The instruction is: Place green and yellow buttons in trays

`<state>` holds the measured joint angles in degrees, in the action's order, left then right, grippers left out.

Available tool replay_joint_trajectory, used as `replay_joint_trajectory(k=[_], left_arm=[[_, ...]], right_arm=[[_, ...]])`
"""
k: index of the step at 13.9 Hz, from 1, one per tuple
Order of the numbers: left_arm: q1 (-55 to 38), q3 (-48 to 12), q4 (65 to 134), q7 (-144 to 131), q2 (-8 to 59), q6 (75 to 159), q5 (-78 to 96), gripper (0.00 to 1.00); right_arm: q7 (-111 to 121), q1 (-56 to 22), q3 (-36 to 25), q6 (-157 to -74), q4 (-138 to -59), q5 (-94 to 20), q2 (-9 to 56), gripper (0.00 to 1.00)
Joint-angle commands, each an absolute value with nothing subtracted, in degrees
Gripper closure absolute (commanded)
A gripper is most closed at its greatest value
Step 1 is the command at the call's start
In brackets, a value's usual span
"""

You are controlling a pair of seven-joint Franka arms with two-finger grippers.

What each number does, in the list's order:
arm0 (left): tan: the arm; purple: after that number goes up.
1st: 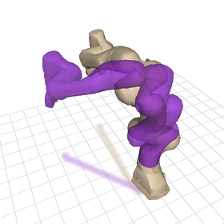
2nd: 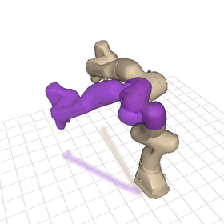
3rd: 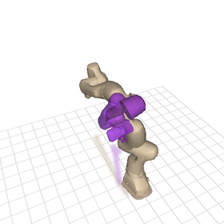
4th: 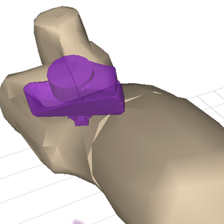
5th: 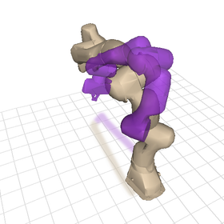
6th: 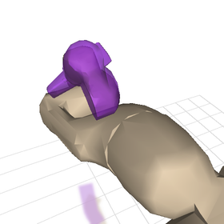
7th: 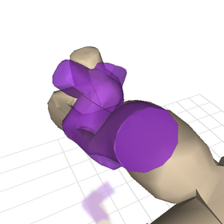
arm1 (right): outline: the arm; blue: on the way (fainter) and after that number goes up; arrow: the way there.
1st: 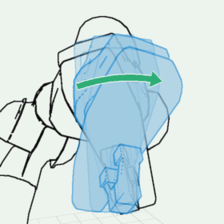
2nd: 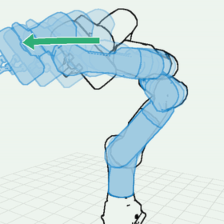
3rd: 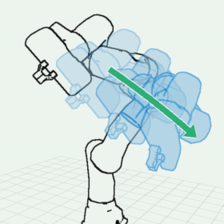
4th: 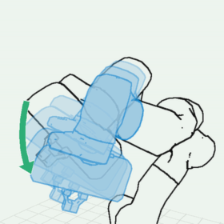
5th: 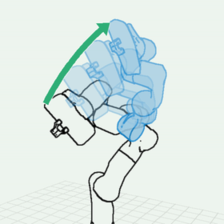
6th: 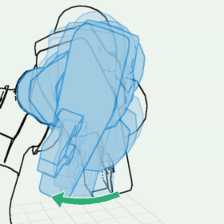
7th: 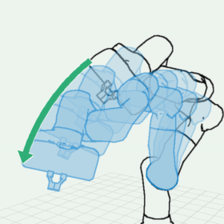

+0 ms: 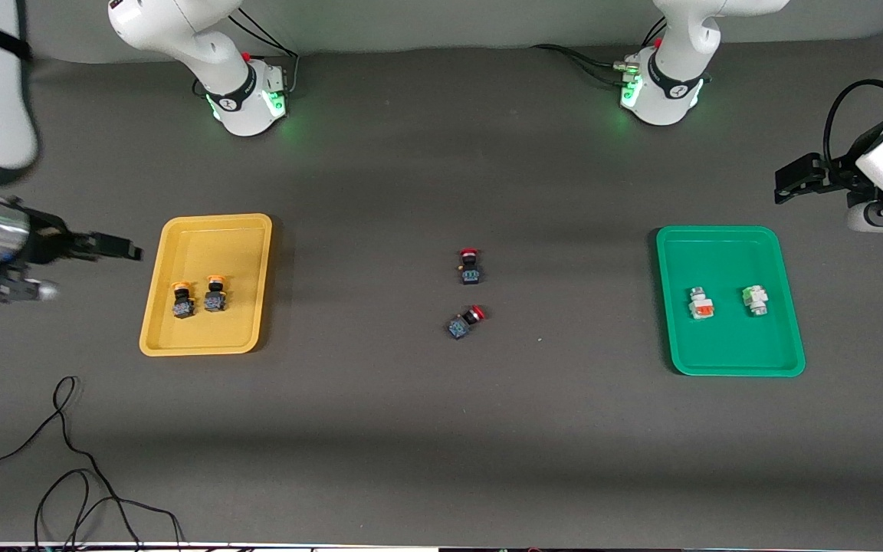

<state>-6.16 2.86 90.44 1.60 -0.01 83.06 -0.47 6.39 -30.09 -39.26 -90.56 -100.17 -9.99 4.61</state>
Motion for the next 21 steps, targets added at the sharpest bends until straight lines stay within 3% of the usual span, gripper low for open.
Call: replay_joint_trajectory(k=[1, 3, 14, 17, 19, 21], left_arm=[[-5.98, 2.99, 91.49, 1.23, -1.32, 83.76, -0.09, 0.00], [-5.89, 2.46, 91.49, 1.23, -1.32, 83.85, -0.09, 0.00], [-5.98, 2.55, 91.49, 1.58, -1.32, 84.29, -0.09, 0.00], [-6.06, 2.55, 91.49, 1.58, -1.32, 84.46, -0.09, 0.00], [-6.24, 2.55, 91.67, 1.67, -1.23, 84.72, -0.09, 0.00], [-6.24, 2.55, 91.67, 1.67, -0.97, 84.81, -0.09, 0.00]], right_arm=[[4.48, -30.50, -41.12, -79.22, -88.54, -8.09, 5.71, 0.00], [4.48, -30.41, -42.80, -75.69, -84.22, -8.09, 5.10, 0.00], [4.57, -27.01, -42.82, -74.80, -84.29, -8.09, 5.01, 0.00], [4.57, -13.32, -29.14, -74.79, -84.46, -8.00, 3.87, 0.00], [4.48, -2.07, -16.67, -74.97, -84.46, -5.82, 2.82, 0.00], [4.48, -0.18, -12.57, -79.07, -89.26, -1.24, -1.20, 0.00]])
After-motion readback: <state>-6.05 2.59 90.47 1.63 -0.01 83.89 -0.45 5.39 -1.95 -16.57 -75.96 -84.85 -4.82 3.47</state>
